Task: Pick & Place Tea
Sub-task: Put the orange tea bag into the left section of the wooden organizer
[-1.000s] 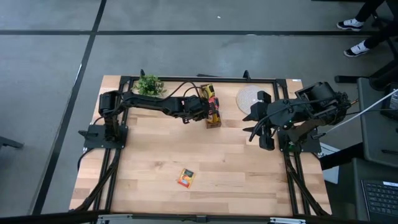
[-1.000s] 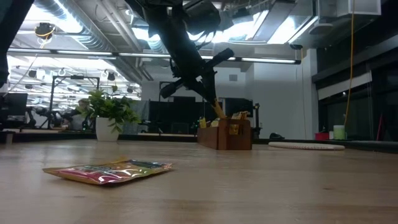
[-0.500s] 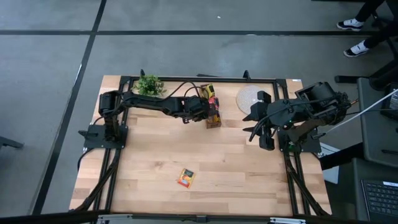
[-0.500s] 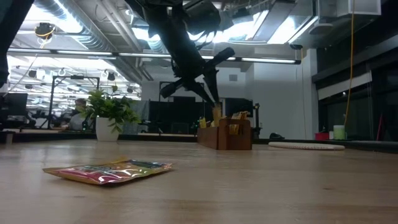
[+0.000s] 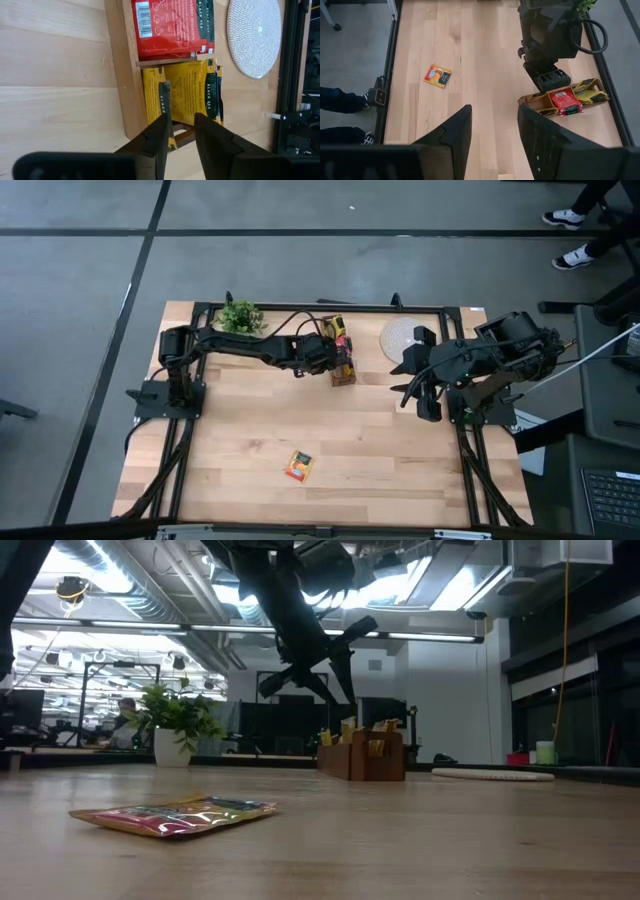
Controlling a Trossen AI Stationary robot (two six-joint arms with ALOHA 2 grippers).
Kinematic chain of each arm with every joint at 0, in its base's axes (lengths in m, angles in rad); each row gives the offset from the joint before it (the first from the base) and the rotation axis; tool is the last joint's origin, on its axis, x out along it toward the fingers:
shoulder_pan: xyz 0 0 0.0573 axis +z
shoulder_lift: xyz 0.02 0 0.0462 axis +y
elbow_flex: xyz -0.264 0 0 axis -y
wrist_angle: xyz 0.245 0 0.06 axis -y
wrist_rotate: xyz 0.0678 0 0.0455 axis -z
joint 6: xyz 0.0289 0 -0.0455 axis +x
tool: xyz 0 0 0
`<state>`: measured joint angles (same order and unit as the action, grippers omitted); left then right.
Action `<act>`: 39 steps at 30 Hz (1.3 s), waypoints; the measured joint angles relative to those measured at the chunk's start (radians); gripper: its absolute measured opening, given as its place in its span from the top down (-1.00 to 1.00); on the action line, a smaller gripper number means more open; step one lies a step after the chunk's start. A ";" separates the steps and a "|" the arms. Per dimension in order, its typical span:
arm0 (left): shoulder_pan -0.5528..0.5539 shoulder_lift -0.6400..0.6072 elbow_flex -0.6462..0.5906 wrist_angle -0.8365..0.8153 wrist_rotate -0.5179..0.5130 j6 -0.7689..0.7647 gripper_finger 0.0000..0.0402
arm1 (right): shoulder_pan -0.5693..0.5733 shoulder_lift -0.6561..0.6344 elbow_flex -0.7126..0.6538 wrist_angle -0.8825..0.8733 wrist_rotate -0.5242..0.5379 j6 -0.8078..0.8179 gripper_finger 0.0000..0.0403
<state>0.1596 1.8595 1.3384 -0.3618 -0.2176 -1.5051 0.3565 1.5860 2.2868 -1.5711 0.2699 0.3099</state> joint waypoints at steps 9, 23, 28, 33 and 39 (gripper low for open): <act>-0.022 -0.054 0.000 -0.016 0.013 0.148 0.58 | 0.000 0.000 0.000 0.000 0.000 0.003 0.20; -0.217 -0.201 0.000 -0.083 0.095 0.535 0.55 | 0.000 0.001 0.000 0.002 -0.001 0.003 0.20; -0.292 -0.209 0.000 -0.086 0.100 0.541 0.53 | 0.000 0.001 0.000 0.003 -0.005 0.002 0.20; -0.342 -0.209 0.000 -0.100 0.059 0.475 0.53 | 0.000 0.001 0.000 0.003 -0.006 0.003 0.20; -0.430 -0.209 0.000 -0.161 0.186 0.532 0.55 | 0.000 0.004 0.000 0.003 -0.010 0.010 0.20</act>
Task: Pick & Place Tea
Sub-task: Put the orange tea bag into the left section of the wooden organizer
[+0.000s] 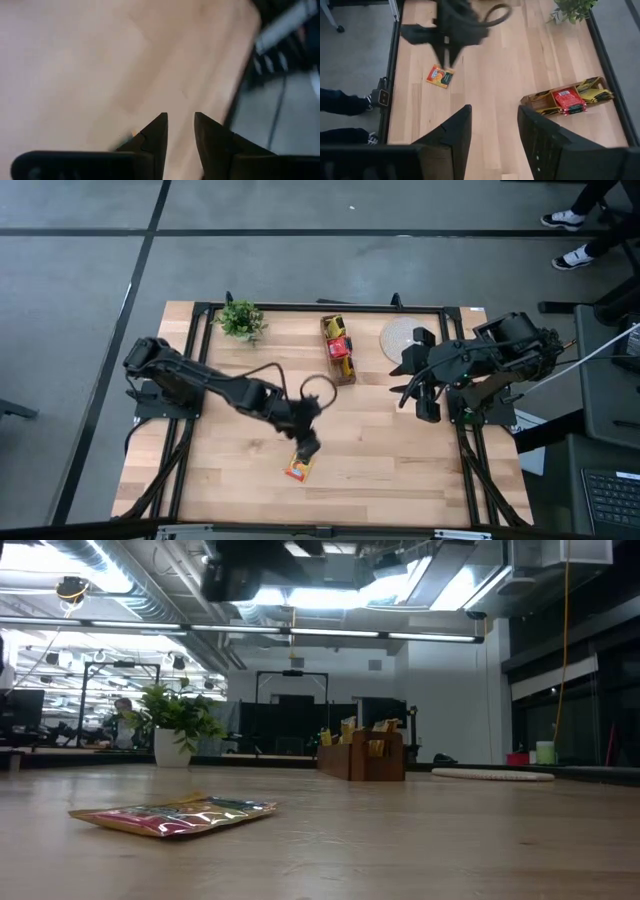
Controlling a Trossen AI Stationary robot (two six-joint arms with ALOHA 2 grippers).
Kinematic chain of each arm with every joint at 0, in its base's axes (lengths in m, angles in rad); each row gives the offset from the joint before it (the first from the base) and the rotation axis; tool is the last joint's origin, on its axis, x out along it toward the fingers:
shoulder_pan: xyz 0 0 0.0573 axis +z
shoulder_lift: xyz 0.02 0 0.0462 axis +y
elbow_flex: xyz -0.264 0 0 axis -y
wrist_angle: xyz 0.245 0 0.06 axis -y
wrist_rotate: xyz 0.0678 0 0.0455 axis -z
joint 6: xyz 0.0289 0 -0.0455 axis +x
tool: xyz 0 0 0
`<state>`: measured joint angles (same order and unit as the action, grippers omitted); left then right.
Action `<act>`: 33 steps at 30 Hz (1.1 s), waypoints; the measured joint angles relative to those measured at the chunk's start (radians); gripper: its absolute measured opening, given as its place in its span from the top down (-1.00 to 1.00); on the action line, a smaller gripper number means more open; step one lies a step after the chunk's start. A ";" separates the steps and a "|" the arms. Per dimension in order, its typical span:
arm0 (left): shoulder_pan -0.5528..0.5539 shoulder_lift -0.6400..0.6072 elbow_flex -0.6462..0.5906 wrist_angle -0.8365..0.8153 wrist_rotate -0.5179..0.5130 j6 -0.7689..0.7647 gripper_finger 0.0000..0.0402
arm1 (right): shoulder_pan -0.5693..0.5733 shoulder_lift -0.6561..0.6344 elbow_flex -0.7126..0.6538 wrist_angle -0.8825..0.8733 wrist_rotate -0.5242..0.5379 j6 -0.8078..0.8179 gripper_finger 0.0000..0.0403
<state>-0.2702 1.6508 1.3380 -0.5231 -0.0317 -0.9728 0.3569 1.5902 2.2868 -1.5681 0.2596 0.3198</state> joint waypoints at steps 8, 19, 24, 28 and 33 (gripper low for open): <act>-0.138 0.000 0.000 -0.067 0.129 0.166 0.45 | 0.007 0.001 -0.029 0.009 -0.015 0.056 0.20; -0.202 0.025 0.000 -0.186 0.062 0.370 -0.12 | 0.049 0.001 -0.156 0.081 -0.018 0.253 0.20; -0.218 0.072 0.000 -0.211 0.017 0.431 -0.22 | 0.080 0.001 -0.243 0.160 -0.018 0.357 0.20; -0.221 0.128 0.000 -0.206 -0.020 0.493 -0.22 | 0.112 0.001 -0.319 0.221 -0.018 0.411 0.20; -0.211 0.164 0.000 -0.207 0.000 0.497 -0.20 | 0.141 0.001 -0.392 0.265 -0.017 0.514 0.20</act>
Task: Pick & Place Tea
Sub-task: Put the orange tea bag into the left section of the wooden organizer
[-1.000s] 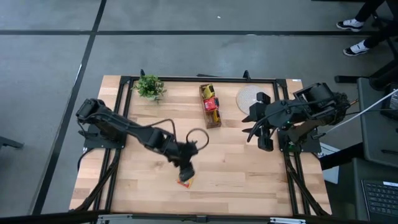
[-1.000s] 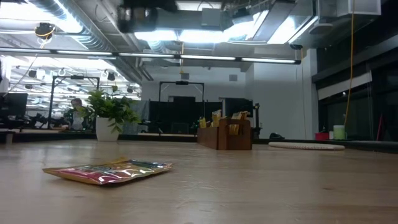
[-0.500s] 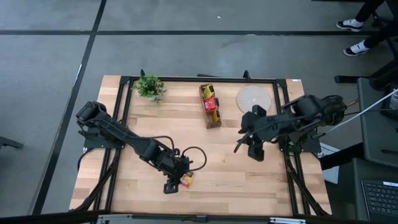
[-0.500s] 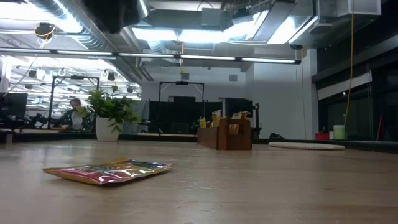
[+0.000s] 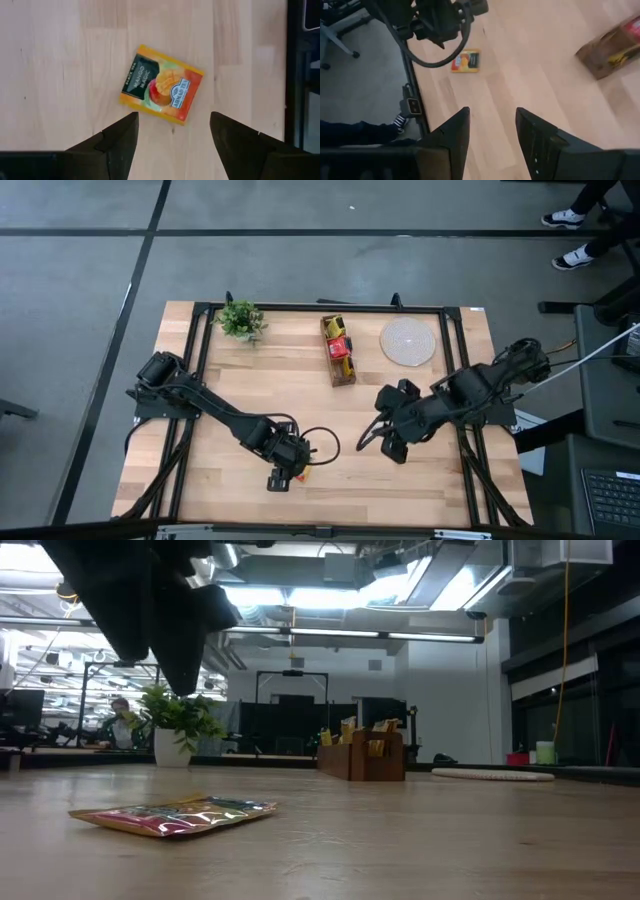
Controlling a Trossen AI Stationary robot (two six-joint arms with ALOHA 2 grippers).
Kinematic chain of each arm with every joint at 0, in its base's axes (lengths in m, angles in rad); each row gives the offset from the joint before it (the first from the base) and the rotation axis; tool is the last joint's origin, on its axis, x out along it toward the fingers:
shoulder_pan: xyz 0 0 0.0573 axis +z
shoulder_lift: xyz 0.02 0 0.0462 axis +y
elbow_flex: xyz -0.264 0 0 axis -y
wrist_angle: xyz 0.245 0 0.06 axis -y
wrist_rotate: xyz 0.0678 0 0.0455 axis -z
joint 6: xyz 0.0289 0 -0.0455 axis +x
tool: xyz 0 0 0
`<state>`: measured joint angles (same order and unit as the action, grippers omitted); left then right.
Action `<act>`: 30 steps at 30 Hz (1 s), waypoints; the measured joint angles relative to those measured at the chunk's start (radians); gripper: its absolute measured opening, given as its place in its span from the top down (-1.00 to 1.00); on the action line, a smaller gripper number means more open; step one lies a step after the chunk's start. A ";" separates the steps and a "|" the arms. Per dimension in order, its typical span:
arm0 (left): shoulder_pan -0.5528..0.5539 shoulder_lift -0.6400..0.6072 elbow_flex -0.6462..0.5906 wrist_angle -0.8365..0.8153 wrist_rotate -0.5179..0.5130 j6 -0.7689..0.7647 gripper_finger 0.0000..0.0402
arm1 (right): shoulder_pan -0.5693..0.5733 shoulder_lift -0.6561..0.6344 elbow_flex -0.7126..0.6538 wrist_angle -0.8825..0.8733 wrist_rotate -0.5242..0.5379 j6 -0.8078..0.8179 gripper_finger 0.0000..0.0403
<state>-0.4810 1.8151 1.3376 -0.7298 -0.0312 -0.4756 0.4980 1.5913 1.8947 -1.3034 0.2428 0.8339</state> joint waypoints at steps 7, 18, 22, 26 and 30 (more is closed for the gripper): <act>-0.022 0.006 0.000 0.012 0.017 -0.020 -0.20 | 0.042 0.000 -0.088 0.124 -0.001 0.054 0.20; 0.050 0.077 0.000 0.020 -0.026 0.034 -0.13 | 0.047 -0.002 -0.153 0.264 0.000 0.056 0.20; 0.067 0.124 0.000 0.014 -0.018 0.033 -0.13 | 0.047 -0.002 -0.153 0.276 0.000 0.074 0.20; 0.069 0.163 0.000 0.019 -0.007 0.036 -0.13 | 0.047 -0.001 -0.153 0.276 0.000 0.081 0.20; 0.067 0.191 0.002 0.027 -0.005 0.035 -0.14 | 0.047 -0.001 -0.153 0.276 0.000 0.080 0.20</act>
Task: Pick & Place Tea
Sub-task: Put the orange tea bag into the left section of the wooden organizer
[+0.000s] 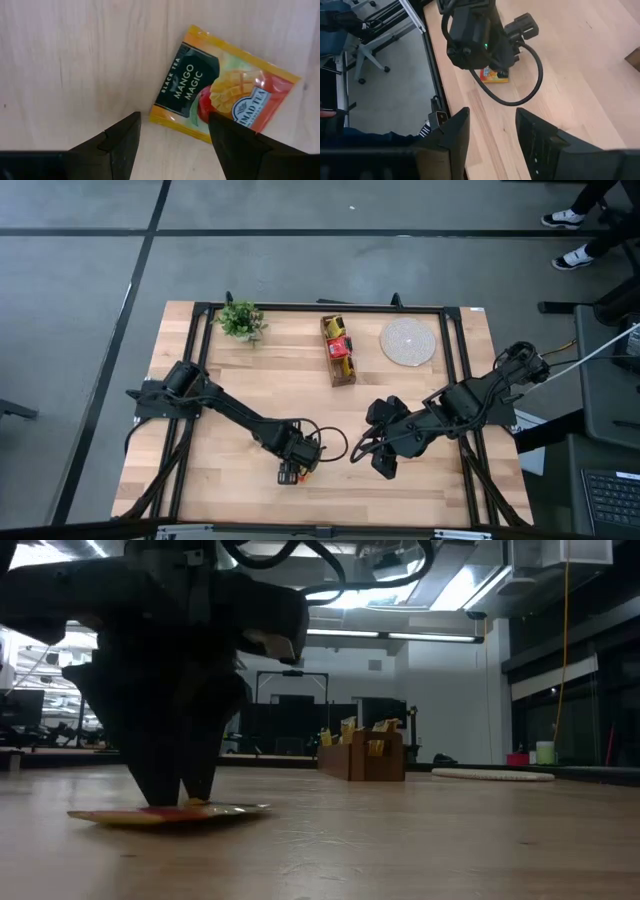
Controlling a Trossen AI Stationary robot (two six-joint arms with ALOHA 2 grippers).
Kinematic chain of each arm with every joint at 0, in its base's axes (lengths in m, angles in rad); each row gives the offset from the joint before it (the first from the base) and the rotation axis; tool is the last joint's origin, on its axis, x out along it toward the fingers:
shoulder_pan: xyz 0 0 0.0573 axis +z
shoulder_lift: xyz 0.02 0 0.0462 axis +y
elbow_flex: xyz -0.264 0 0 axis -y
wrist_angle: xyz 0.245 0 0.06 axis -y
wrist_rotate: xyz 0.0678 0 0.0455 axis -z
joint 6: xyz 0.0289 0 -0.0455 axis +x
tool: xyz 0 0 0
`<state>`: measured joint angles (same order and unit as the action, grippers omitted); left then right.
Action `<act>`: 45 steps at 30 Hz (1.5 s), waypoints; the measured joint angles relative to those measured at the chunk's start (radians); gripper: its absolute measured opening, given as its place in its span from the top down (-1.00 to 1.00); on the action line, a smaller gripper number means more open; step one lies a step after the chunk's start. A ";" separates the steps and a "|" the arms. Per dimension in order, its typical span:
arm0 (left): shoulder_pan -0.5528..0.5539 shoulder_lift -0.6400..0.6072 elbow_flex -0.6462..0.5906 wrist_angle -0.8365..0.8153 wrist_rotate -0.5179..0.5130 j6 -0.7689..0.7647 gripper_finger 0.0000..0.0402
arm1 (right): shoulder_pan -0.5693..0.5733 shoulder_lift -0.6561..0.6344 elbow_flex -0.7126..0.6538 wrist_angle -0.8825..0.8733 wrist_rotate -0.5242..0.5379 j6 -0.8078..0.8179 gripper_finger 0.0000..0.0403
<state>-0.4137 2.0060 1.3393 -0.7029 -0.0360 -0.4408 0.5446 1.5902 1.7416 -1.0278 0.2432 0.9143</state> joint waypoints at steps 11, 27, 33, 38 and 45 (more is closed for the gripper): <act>-0.002 0.018 0.001 0.024 -0.002 0.065 0.12 | -0.001 0.000 0.000 -0.002 0.002 -0.024 0.20; 0.007 -0.014 -0.006 -0.003 -0.008 0.087 0.98 | -0.001 0.000 0.000 -0.002 0.045 -0.057 0.20; 0.043 -0.149 -0.005 -0.067 -0.100 0.035 0.99 | -0.001 0.000 0.000 -0.002 0.052 -0.024 0.20; 0.071 -0.299 -0.004 -0.035 -0.194 -0.008 0.98 | -0.001 0.000 0.001 0.001 0.104 0.043 0.20; 0.082 -0.498 -0.004 0.108 -0.357 0.033 0.97 | -0.001 0.001 0.001 0.047 0.111 0.014 0.20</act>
<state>-0.3313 1.5082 1.3354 -0.5951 -0.3935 -0.4077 0.5434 1.5909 1.7424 -0.9806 0.3538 0.9281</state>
